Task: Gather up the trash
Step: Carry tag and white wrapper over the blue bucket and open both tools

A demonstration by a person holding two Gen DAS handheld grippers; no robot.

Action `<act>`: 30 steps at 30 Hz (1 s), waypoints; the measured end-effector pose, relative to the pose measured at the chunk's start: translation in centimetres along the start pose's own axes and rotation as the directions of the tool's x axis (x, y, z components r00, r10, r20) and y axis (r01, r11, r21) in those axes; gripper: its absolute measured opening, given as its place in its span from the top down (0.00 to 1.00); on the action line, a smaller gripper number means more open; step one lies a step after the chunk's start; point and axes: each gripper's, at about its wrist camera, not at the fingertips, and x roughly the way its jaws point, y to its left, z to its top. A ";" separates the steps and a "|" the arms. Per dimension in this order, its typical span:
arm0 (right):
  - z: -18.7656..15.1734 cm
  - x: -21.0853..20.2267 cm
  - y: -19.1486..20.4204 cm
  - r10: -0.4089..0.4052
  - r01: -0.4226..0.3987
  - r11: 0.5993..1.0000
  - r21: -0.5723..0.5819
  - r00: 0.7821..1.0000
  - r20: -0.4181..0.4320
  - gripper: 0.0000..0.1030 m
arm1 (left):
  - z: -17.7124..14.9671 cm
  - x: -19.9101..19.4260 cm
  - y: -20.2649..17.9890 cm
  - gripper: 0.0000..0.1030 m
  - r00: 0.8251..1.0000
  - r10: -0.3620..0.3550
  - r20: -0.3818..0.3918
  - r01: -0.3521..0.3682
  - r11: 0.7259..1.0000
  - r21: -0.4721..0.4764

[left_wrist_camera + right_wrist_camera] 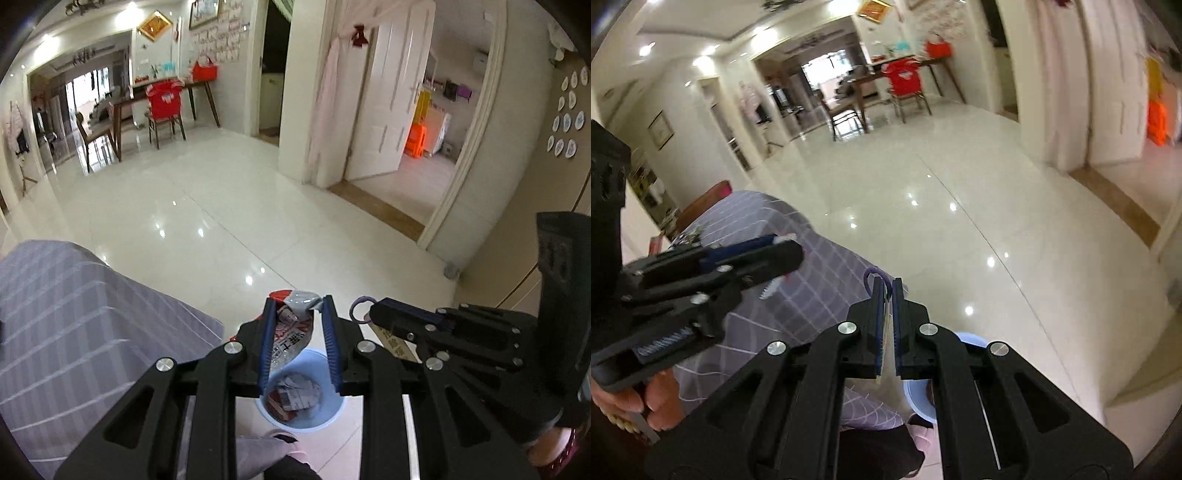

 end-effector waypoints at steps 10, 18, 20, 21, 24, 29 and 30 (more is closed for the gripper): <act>-1.8 4.3 -5.4 -0.030 0.041 0.991 0.130 0.995 -0.092 0.94 | -1.8 6.9 -0.2 0.77 0.993 0.006 -0.118 -0.010 0.999 -0.038; -3.2 5.3 -7.3 -0.035 0.050 0.984 0.169 0.995 -0.091 0.56 | -3.0 8.7 -0.4 0.76 0.987 0.006 -0.161 -0.012 0.999 -0.040; -3.2 5.1 -7.5 -0.038 0.053 0.984 0.171 0.996 -0.085 0.56 | -3.2 9.0 -0.6 0.76 0.986 0.006 -0.169 -0.012 0.999 -0.038; -3.2 4.9 -7.7 -0.043 0.056 0.984 0.171 0.996 -0.081 0.55 | -3.2 9.0 -0.7 0.76 0.986 0.006 -0.169 -0.012 0.999 -0.034; -3.4 4.1 -8.0 -0.047 0.058 0.981 0.186 0.997 -0.063 0.53 | -3.1 9.1 -0.9 0.76 0.985 -0.001 -0.173 -0.004 1.000 -0.027; -3.5 2.8 -8.1 -0.059 0.064 0.977 0.204 0.998 -0.031 0.50 | -2.5 9.3 -1.3 0.76 0.985 -0.016 -0.173 0.015 1.000 -0.010; -3.4 2.7 -8.1 -0.062 0.066 0.977 0.205 0.998 -0.028 0.50 | -2.6 9.3 -1.4 0.76 0.985 -0.018 -0.173 0.018 1.000 -0.007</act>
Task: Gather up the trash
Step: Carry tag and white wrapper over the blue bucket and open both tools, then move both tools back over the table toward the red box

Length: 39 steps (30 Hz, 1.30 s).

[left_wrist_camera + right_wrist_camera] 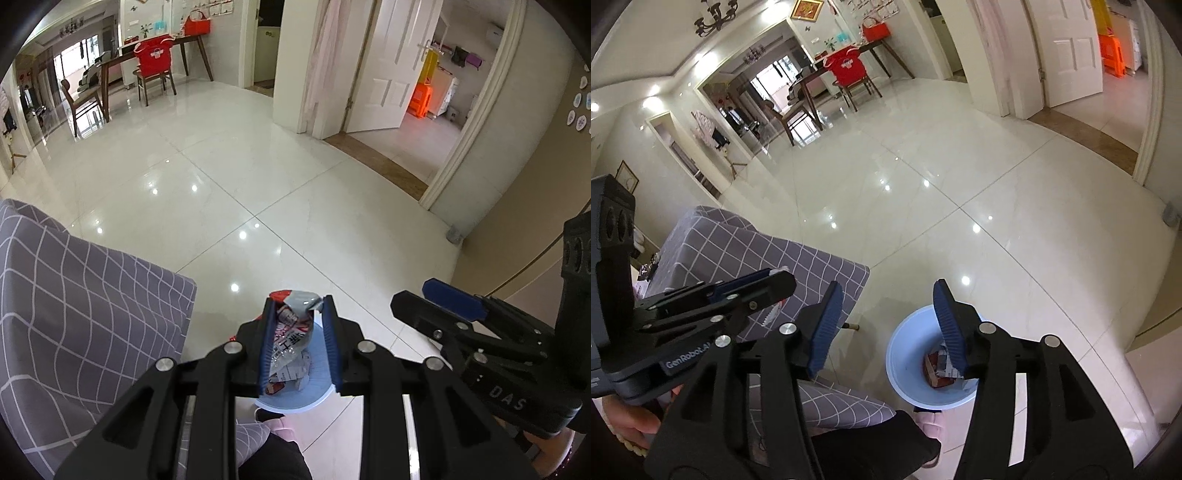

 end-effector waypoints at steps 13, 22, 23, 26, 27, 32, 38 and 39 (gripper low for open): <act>0.6 -2.9 -0.8 -0.030 0.025 0.998 0.049 0.992 0.120 0.44 | 0.6 0.5 -1.7 0.76 0.999 -0.035 0.006 0.035 0.999 0.032; 0.8 -4.3 -1.5 -0.054 0.040 0.996 0.079 0.982 0.180 0.43 | 0.9 -0.2 -1.7 0.21 0.999 -0.004 0.046 0.004 1.000 0.000; 0.8 -4.3 -1.5 -0.053 0.039 0.996 0.079 0.982 0.181 0.43 | 0.9 -0.4 -1.5 0.21 0.999 -0.018 0.040 0.018 1.000 -0.003; 0.8 -4.4 -1.2 -0.045 0.032 0.996 0.078 0.982 0.181 0.42 | 0.9 -1.2 -1.2 0.21 0.999 -0.007 0.049 0.007 1.000 -0.009; 0.9 -4.4 -1.0 -0.043 0.029 0.997 0.077 0.983 0.181 0.42 | 0.8 -1.4 -1.1 0.21 0.999 -0.003 0.052 0.004 1.000 -0.008; 0.9 -4.8 0.2 -0.024 0.014 0.998 0.058 0.984 0.176 0.42 | 0.5 -3.6 -0.4 0.21 0.997 0.014 0.072 -0.012 1.000 -0.021; 0.9 -5.2 3.9 0.024 -0.023 1.000 -0.006 0.986 0.164 0.41 | -0.6 -8.3 2.7 0.21 0.989 0.070 0.127 -0.064 0.997 -0.051; 0.9 -5.1 4.6 0.034 -0.032 0.999 -0.018 0.986 0.161 0.41 | -0.8 -9.3 3.6 0.21 0.987 0.088 0.136 -0.080 0.995 -0.064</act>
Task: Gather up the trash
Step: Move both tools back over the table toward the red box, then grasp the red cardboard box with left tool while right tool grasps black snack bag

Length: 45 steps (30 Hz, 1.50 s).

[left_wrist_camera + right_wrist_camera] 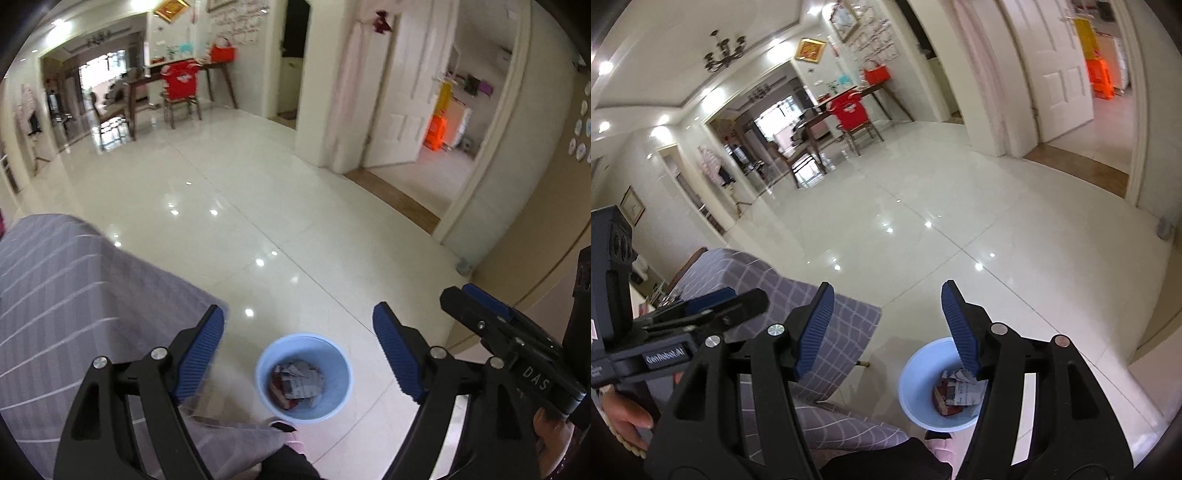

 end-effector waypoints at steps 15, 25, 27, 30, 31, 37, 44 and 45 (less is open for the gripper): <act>-1.8 4.2 26.4 0.243 -0.291 0.875 -0.387 0.955 -0.170 0.37 | -3.8 -15.7 21.4 0.19 0.945 0.309 0.110 -0.271 0.924 -0.270; -6.8 11.4 41.7 0.229 -0.397 0.727 -0.561 0.910 -0.347 0.29 | -9.9 -21.8 38.1 0.14 0.889 0.457 0.033 -0.393 0.798 -0.456; -7.8 12.8 43.2 0.209 -0.391 0.702 -0.596 0.912 -0.352 0.28 | -11.0 -21.9 40.3 0.14 0.891 0.453 0.022 -0.388 0.787 -0.479; -8.6 15.1 44.8 0.173 -0.375 0.677 -0.634 0.918 -0.357 0.27 | -11.9 -21.4 43.6 0.14 0.905 0.426 0.018 -0.359 0.783 -0.508; -8.7 16.0 45.3 0.157 -0.366 0.669 -0.647 0.920 -0.358 0.27 | -11.9 -21.0 44.4 0.14 0.914 0.406 0.020 -0.338 0.785 -0.519; -9.6 20.4 48.2 0.088 -0.332 0.618 -0.713 0.930 -0.357 0.27 | -12.2 -18.5 46.9 0.14 0.953 0.298 0.054 -0.221 0.805 -0.551; -9.8 23.4 48.8 0.020 -0.317 0.562 -0.764 0.929 -0.370 0.56 | -11.0 -15.8 47.0 0.14 0.960 0.276 0.035 -0.225 0.842 -0.490; -9.8 23.4 48.7 0.022 -0.315 0.561 -0.765 0.930 -0.367 0.64 | -10.9 -15.6 47.0 0.14 0.962 0.272 0.033 -0.222 0.846 -0.485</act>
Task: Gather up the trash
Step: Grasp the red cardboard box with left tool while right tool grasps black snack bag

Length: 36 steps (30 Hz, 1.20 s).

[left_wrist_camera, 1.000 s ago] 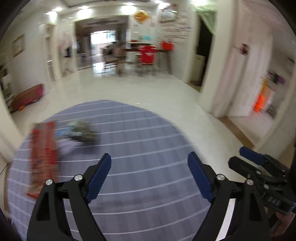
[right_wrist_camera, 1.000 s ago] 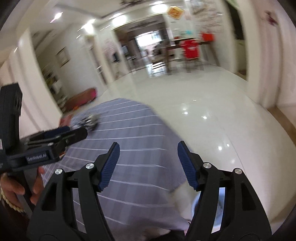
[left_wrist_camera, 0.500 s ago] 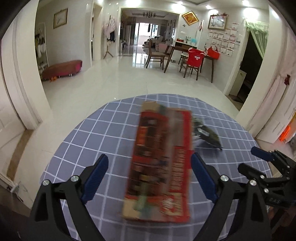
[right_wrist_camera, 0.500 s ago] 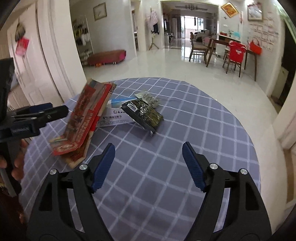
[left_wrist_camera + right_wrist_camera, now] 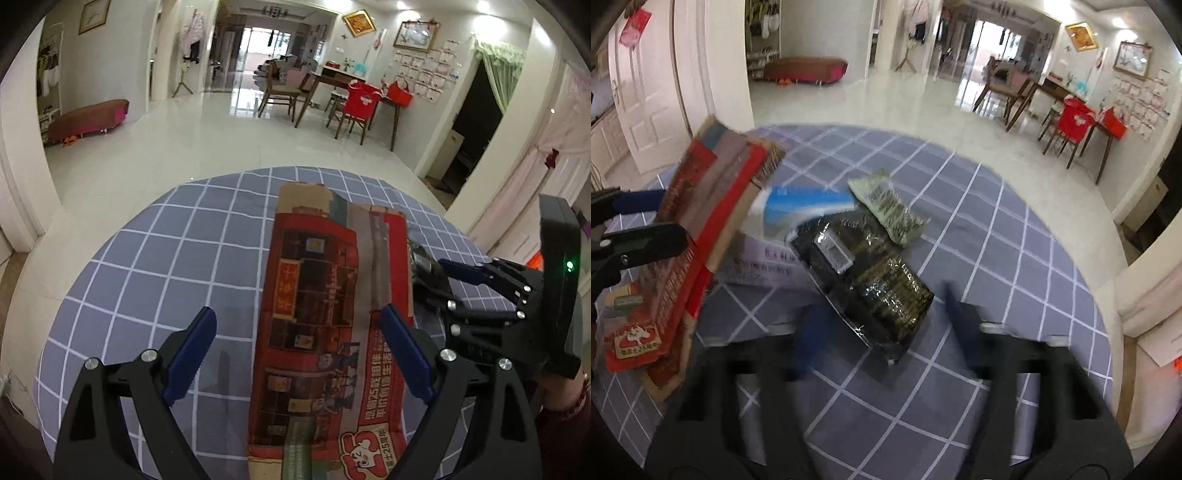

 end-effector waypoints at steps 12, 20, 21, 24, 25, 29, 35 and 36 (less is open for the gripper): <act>-3.2 -3.2 -1.5 0.040 -0.043 0.993 0.108 0.999 0.026 0.81 | -1.0 -1.3 -2.8 0.67 1.000 0.014 0.014 -0.014 0.999 0.028; -5.5 -6.3 -1.6 0.102 -0.113 0.975 0.189 0.993 0.068 0.82 | -2.3 -5.9 -6.2 0.79 0.994 0.032 0.103 -0.037 0.998 0.053; -5.6 -6.7 -1.7 0.104 -0.117 0.973 0.198 0.992 0.075 0.82 | -2.7 -6.8 -6.9 0.87 0.992 0.026 0.121 -0.033 0.998 0.058; -6.5 -8.2 -2.2 0.121 -0.142 0.963 0.230 0.987 0.102 0.82 | -3.0 -9.1 -8.8 0.94 0.988 -0.004 0.154 -0.005 0.998 0.057; -6.9 -8.9 -2.5 0.125 -0.150 0.959 0.241 0.986 0.113 0.82 | -3.2 -9.8 -9.8 0.95 0.986 -0.003 0.164 -0.010 0.997 0.074; -8.3 -11.3 -3.8 0.143 -0.180 0.944 0.276 0.978 0.150 0.82 | -4.2 -11.0 -13.5 0.95 0.984 -0.021 0.178 -0.001 0.993 0.120; -11.8 -15.3 -6.8 0.114 -0.179 0.926 0.332 0.972 0.205 0.82 | -5.2 -12.2 -19.1 0.95 0.980 -0.083 0.179 0.050 0.982 0.182; -12.4 -16.0 -7.4 0.108 -0.178 0.923 0.342 0.971 0.212 0.82 | -5.4 -12.2 -20.4 0.95 0.979 -0.095 0.179 0.059 0.979 0.195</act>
